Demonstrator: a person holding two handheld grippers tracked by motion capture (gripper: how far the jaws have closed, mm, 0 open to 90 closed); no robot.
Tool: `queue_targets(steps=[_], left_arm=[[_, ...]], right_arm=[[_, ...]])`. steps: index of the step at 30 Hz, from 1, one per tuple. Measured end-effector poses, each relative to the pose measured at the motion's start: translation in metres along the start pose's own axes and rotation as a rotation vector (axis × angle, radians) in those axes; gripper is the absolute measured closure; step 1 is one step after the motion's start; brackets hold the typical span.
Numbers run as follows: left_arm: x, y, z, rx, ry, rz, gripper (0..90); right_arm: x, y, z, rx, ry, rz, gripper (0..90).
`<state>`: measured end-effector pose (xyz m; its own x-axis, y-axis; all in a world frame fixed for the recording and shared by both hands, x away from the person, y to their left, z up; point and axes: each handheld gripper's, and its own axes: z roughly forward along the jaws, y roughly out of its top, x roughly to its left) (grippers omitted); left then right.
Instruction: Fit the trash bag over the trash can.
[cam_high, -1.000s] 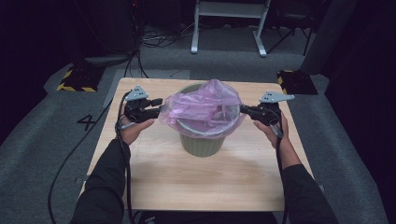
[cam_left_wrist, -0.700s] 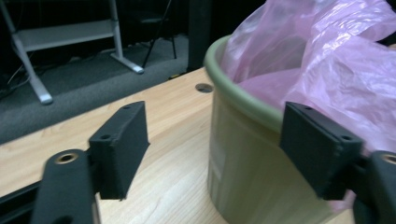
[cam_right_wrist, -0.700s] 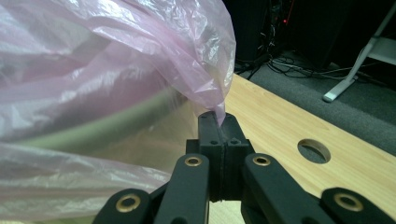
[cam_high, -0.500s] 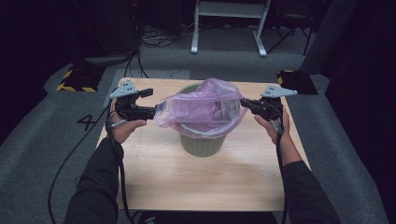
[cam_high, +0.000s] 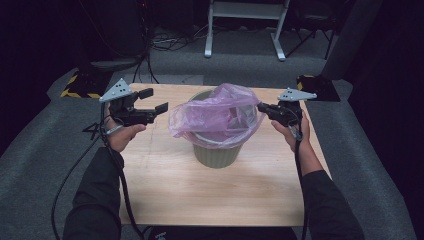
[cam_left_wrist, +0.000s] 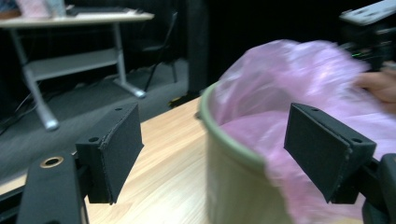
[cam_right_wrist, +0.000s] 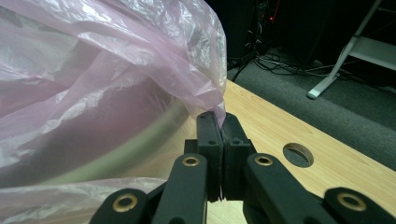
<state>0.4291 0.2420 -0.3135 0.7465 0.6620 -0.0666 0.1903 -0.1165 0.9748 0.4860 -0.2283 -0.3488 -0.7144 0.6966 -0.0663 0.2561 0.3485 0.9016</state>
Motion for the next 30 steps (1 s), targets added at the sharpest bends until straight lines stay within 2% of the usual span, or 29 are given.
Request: queue_targets(steps=[1,2,4,7,10,12,15,16,18,19,21,22,23,26,30], left_arm=[[0.0,0.0,0.0,0.0,0.0,0.0,18.3],[-0.007,0.005,0.0,0.003,-0.029,0.022,17.4],[-0.011,0.009,0.0,0.006,-0.034,0.037,17.3],[-0.02,0.014,0.004,0.009,-0.071,0.064,16.8],[-0.027,0.018,0.017,0.065,-0.093,0.088,16.7],[-0.028,0.02,0.028,0.111,-0.082,0.106,16.9],[-0.024,0.02,0.044,0.18,-0.052,0.105,22.9],[-0.021,0.02,0.048,0.196,-0.051,0.105,27.4],[-0.017,0.019,0.056,0.225,-0.036,0.111,43.5],[-0.015,0.02,0.059,0.24,-0.037,0.117,46.2],[-0.012,0.018,0.066,0.259,-0.032,0.139,61.4],[-0.012,0.017,0.069,0.272,-0.037,0.153,65.9],[-0.011,0.015,0.072,0.279,-0.046,0.164,72.1],[-0.008,0.011,0.078,0.279,-0.03,0.178,88.4],[0.003,0.005,0.086,0.282,0.044,0.137,89.8]], right_arm=[[0.0,0.0,0.0,0.001,-0.001,0.001,88.8],[0.0,0.001,0.001,0.005,-0.001,0.001,88.6],[0.001,0.001,0.001,0.007,-0.005,0.0,88.2],[0.002,0.002,0.001,0.008,-0.005,-0.004,87.2],[0.002,0.004,0.003,0.01,-0.005,-0.005,85.6],[0.002,0.005,0.004,0.015,-0.003,-0.004,85.4],[0.003,0.006,0.006,0.01,0.012,-0.013,85.8],[0.003,0.007,0.007,0.012,0.016,-0.019,86.4],[0.004,0.008,0.009,0.023,0.02,-0.03,88.4],[0.004,0.008,0.011,0.027,0.022,-0.036,89.3],[0.004,0.009,0.013,0.036,0.019,-0.046,90.0],[0.004,0.009,0.015,0.038,0.018,-0.047,90.0],[0.003,0.01,0.015,0.037,0.018,-0.046,90.0],[0.002,0.01,0.018,0.04,0.021,-0.043,90.0],[0.001,0.011,0.021,0.051,0.017,-0.039,90.0]])
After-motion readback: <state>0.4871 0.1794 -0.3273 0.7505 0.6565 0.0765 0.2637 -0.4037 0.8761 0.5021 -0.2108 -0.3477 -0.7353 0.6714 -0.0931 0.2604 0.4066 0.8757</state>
